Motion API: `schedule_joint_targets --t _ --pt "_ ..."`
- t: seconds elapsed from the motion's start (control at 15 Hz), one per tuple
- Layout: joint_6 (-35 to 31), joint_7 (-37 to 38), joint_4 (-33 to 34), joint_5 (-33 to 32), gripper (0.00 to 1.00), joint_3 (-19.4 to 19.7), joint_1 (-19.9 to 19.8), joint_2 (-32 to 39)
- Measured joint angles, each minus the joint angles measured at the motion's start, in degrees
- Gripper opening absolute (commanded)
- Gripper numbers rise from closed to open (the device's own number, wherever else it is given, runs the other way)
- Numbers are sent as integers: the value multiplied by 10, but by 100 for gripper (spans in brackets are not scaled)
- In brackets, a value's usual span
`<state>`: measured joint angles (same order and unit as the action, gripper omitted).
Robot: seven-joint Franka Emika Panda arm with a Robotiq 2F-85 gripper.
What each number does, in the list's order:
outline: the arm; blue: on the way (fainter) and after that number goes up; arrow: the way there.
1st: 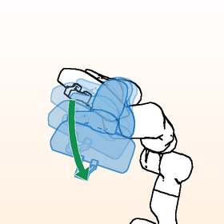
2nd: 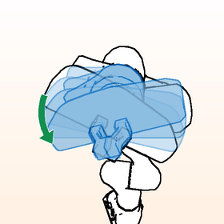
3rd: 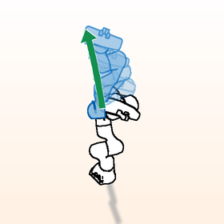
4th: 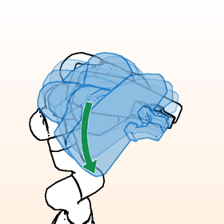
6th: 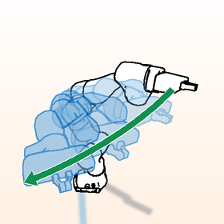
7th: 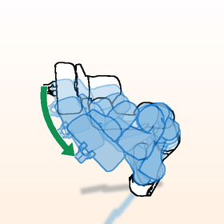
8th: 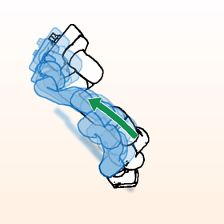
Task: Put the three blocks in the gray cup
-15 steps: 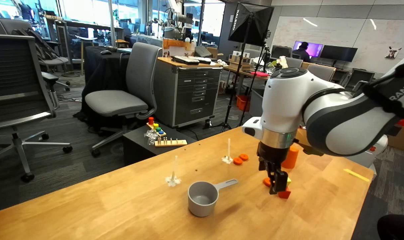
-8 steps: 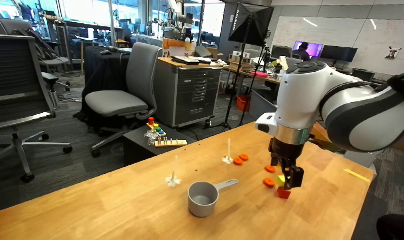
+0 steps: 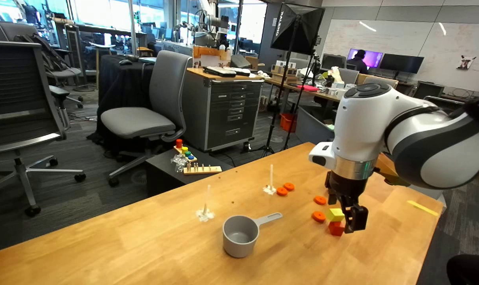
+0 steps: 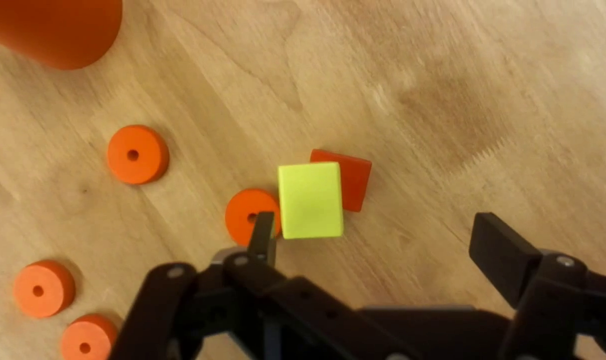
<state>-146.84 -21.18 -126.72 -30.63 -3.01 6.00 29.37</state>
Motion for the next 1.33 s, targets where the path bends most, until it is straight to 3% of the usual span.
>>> schedule_joint_targets --t 0.73,1.27,1.33 --pt "-28 -4 -10 0 100 18 -19 5" --pt "-36 -24 22 0 100 14 -18 50" --pt "-36 -26 27 0 94 14 -18 57"
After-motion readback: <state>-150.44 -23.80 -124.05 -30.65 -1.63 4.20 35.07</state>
